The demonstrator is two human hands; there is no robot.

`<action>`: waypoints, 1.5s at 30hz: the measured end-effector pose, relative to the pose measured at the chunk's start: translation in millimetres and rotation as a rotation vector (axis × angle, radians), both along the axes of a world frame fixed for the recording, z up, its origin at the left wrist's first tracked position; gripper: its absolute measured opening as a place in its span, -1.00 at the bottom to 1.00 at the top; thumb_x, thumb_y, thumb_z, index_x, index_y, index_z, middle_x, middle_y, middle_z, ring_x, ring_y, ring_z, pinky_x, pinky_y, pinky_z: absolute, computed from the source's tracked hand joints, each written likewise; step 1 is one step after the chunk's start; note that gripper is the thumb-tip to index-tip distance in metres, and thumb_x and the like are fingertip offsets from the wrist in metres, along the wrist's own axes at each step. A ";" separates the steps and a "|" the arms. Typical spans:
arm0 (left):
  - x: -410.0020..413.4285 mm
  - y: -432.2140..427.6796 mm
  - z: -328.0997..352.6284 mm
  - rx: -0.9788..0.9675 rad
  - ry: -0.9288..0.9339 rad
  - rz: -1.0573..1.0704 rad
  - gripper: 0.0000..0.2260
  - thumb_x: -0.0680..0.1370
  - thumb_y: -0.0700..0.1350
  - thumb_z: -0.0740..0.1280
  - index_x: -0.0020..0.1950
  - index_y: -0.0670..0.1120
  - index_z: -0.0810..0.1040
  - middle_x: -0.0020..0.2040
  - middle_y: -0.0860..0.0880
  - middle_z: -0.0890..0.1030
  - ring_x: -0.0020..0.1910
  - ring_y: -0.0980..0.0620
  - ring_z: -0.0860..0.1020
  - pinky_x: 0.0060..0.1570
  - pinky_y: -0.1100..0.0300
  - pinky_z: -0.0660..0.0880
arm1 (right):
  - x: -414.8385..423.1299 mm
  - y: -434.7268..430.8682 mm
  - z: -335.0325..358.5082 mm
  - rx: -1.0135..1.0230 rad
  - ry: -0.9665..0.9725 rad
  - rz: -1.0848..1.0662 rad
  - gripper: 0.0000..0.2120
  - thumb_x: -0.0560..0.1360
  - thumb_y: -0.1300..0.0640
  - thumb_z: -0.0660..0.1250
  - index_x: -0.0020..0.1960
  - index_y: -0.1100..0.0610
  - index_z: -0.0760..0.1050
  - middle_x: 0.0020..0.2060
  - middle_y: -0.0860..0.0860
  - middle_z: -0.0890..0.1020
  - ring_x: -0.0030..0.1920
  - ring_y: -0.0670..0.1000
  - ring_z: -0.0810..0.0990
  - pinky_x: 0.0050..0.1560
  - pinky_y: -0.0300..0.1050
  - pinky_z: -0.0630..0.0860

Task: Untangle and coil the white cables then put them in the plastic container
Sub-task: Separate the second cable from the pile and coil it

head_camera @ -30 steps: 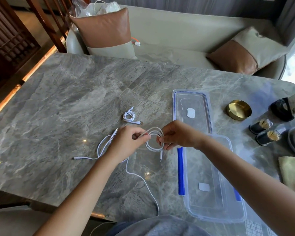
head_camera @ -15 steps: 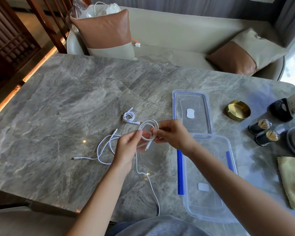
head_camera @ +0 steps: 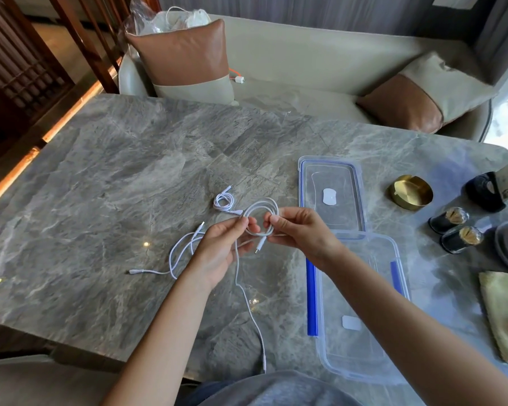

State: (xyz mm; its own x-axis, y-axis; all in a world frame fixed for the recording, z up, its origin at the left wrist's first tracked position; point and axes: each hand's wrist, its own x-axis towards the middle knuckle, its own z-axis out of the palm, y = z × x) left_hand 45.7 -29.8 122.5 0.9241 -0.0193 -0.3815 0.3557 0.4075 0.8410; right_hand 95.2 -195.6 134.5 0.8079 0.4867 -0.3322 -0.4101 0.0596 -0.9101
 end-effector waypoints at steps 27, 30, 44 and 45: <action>9.4 -13.5 0.8 0.104 -0.073 0.220 -0.72 0.64 -0.13 0.06 -0.24 -0.06 0.41 -0.23 -0.03 0.49 -0.17 0.06 0.47 -0.08 0.23 0.36 | -12.4 15.6 -12.5 0.083 0.182 -0.181 -0.84 0.57 0.17 0.23 -0.13 0.13 0.55 -0.24 0.03 0.65 -0.36 -0.12 0.63 -0.31 -0.28 0.59; 11.6 -17.1 5.4 0.120 -0.032 0.261 -0.73 0.64 -0.08 0.07 -0.24 -0.01 0.41 -0.23 0.01 0.53 -0.21 0.14 0.54 -0.36 0.21 0.48 | -30.6 19.1 -20.9 -0.063 0.126 0.142 -0.84 0.56 0.18 0.24 -0.07 0.02 0.58 -0.14 -0.09 0.68 -0.31 -0.17 0.60 -0.35 -0.36 0.50; 12.0 -9.4 12.9 0.087 -0.071 0.113 -0.72 0.64 -0.13 0.02 -0.24 -0.03 0.35 -0.46 0.11 0.35 -0.26 0.09 0.34 -0.10 0.29 0.33 | -28.4 16.0 -23.1 -0.368 -0.298 0.354 -0.86 0.51 0.19 0.34 -0.08 0.22 0.65 -0.34 -0.05 0.55 -0.44 -0.12 0.51 -0.38 -0.30 0.47; 12.1 -9.8 12.6 0.090 -0.068 0.117 -0.72 0.65 -0.14 0.03 -0.24 -0.02 0.35 -0.48 0.14 0.35 -0.28 0.10 0.33 -0.12 0.30 0.32 | -26.4 12.9 -23.4 -0.444 -0.364 0.332 -0.87 0.50 0.16 0.35 -0.12 0.17 0.66 -0.39 -0.08 0.54 -0.47 -0.11 0.51 -0.39 -0.32 0.45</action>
State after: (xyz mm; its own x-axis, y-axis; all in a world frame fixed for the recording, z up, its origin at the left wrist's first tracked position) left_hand 57.9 -39.6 135.1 0.9419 0.1215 -0.3132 0.2511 0.3648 0.8966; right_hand 68.8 -182.6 111.0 0.7373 0.6089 -0.2925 -0.0034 -0.4297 -0.9029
